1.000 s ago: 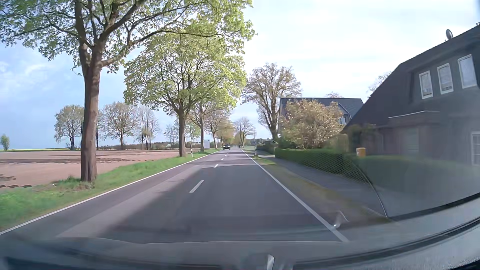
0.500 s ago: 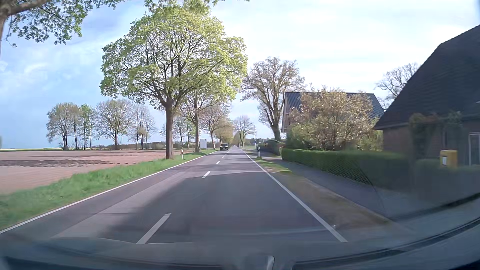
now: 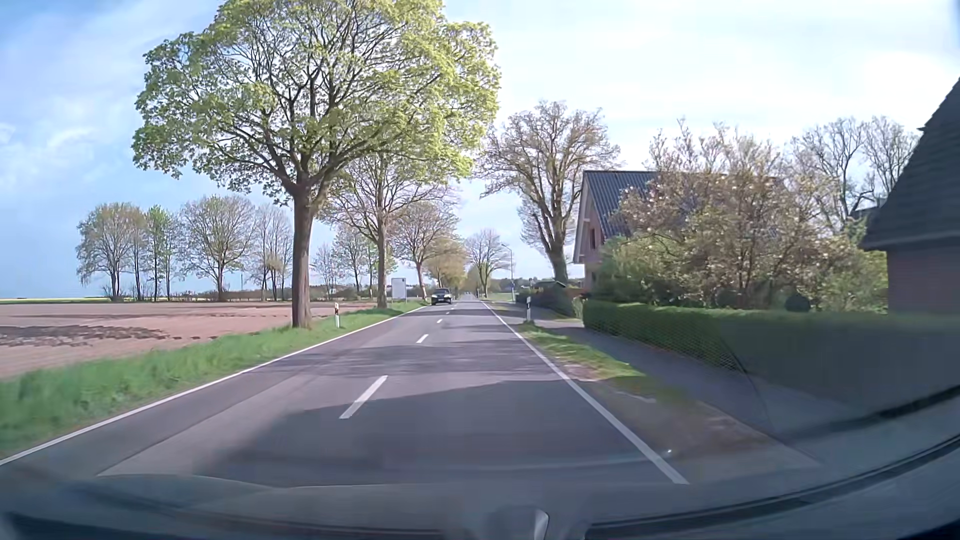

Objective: Follow the waypoints while adhering to traffic rules and regulations

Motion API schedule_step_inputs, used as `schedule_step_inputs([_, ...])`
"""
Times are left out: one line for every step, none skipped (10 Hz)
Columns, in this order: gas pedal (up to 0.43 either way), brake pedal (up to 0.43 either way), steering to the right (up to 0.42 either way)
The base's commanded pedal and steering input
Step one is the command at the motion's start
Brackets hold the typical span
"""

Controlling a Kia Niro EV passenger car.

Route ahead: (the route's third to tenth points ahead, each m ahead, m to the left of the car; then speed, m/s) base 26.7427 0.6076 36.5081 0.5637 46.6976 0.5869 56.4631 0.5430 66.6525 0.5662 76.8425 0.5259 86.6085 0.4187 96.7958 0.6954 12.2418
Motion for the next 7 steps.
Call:
schedule_step_inputs([0.059, 0.0, -0.004])
schedule_step_inputs([0.059, 0.0, -0.004])
schedule_step_inputs([0.059, 0.0, -0.004])
schedule_step_inputs([0.059, 0.0, -0.004])
schedule_step_inputs([0.059, 0.0, -0.004])
schedule_step_inputs([0.059, 0.0, -0.004])
schedule_step_inputs([0.059, 0.0, -0.004])
